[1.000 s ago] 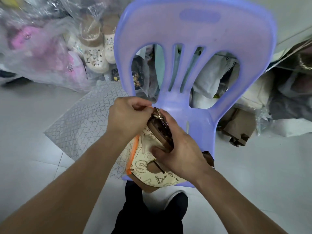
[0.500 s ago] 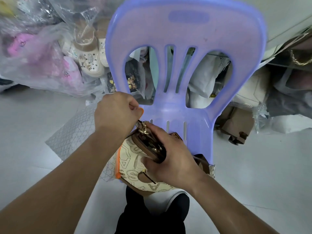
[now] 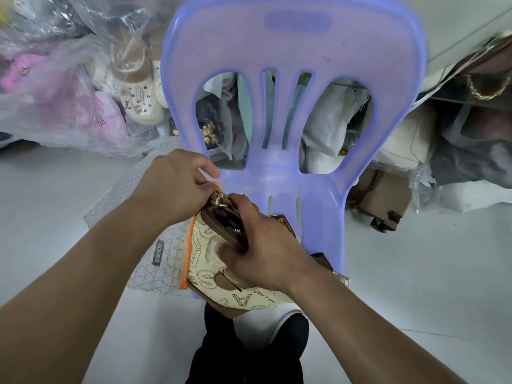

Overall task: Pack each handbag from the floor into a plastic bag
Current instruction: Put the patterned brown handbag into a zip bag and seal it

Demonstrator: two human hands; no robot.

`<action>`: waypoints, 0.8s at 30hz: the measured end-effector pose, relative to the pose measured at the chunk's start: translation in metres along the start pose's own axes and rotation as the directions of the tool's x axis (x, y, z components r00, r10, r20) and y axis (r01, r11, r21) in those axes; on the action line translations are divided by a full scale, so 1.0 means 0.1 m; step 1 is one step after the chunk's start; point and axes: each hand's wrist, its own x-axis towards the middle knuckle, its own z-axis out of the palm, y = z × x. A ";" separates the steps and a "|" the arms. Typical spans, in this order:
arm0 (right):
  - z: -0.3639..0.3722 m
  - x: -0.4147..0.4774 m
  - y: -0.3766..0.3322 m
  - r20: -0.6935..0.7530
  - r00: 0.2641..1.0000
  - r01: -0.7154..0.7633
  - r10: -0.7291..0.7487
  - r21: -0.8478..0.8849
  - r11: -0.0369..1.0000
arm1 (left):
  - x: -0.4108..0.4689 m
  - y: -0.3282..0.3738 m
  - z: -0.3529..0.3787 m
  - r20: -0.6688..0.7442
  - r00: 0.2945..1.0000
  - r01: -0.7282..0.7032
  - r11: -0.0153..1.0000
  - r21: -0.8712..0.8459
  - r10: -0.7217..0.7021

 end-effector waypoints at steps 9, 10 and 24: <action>0.09 -0.19 -0.10 0.089 0.983 0.158 -0.160 0.032 0.987 | 0.21 -0.09 -0.01 0.143 0.989 -0.026 0.943 0.331 -0.023; 0.14 -0.21 -0.11 0.081 0.984 0.153 -0.156 0.040 0.987 | 0.21 -0.11 0.05 0.129 0.991 -0.019 0.934 0.357 -0.029; 0.06 0.15 -0.06 0.090 0.992 -0.108 0.092 0.189 0.976 | 0.09 0.01 -0.20 0.097 0.995 0.013 1.000 0.028 -0.016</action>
